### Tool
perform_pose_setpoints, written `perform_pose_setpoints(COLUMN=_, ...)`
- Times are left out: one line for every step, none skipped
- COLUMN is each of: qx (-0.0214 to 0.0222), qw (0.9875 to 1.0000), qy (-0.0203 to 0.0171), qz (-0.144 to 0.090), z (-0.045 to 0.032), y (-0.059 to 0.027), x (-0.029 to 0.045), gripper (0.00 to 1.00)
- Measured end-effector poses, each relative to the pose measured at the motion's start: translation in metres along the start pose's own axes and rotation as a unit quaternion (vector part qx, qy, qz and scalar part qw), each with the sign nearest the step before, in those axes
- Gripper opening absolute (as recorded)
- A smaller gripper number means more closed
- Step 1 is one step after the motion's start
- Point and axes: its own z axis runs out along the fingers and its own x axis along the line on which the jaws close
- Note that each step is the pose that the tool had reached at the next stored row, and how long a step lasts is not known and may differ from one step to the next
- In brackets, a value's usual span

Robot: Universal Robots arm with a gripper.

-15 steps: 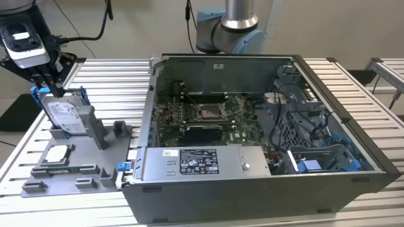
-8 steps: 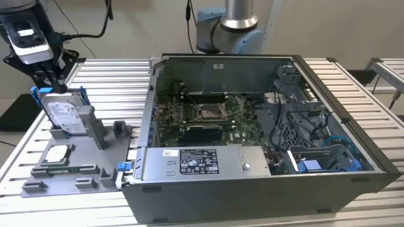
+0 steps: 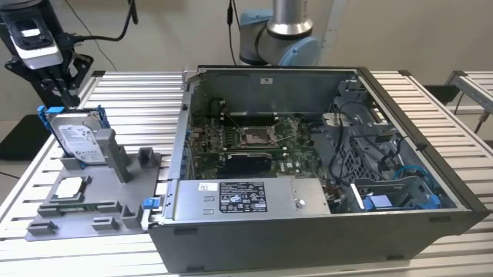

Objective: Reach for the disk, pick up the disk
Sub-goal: 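Reach for the disk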

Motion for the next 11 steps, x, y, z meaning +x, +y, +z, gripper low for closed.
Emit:
perform_pose_setpoints(qx=0.0000, qw=1.0000, qy=0.0001, qz=0.000, z=0.0001, y=0.0008, x=0.0042, gripper=0.00)
perform_pose_setpoints(qx=0.0000, qw=1.0000, qy=-0.0001, qz=0.000, z=0.0003, y=0.0014, x=0.0080, gripper=0.00)
perform_pose_setpoints(qx=0.0000, qw=1.0000, qy=0.0000, qz=0.000, z=0.0004, y=0.0020, x=0.0120, gripper=0.00)
perform_pose_setpoints(qx=0.0000, qw=1.0000, qy=0.0000, qz=0.000, z=0.0006, y=0.0026, x=0.0156, gripper=0.00)
perform_pose_setpoints(qx=0.0000, qw=1.0000, qy=0.0000, qz=0.000, z=0.0007, y=0.0033, x=0.0186, gripper=0.00)
perform_pose_setpoints(qx=0.0000, qw=1.0000, qy=0.0000, qz=0.000, z=0.0008, y=0.0036, x=0.0206, gripper=0.00)
perform_pose_setpoints(qx=0.0000, qw=1.0000, qy=0.0000, qz=0.000, z=0.0008, y=0.0036, x=0.0220, gripper=0.00)
perform_pose_setpoints(qx=0.0000, qw=1.0000, qy=0.0000, qz=0.000, z=0.0008, y=0.0036, x=0.0231, gripper=0.00)
perform_pose_setpoints(qx=0.0000, qw=1.0000, qy=0.0000, qz=0.000, z=0.0009, y=0.0036, x=0.0243, gripper=0.00)
perform_pose_setpoints(qx=0.0000, qw=1.0000, qy=0.0000, qz=0.000, z=0.0010, y=0.0037, x=0.0259, gripper=0.00)
perform_pose_setpoints(qx=0.0000, qw=1.0000, qy=0.0000, qz=0.000, z=0.0011, y=0.0037, x=0.0277, gripper=0.00)
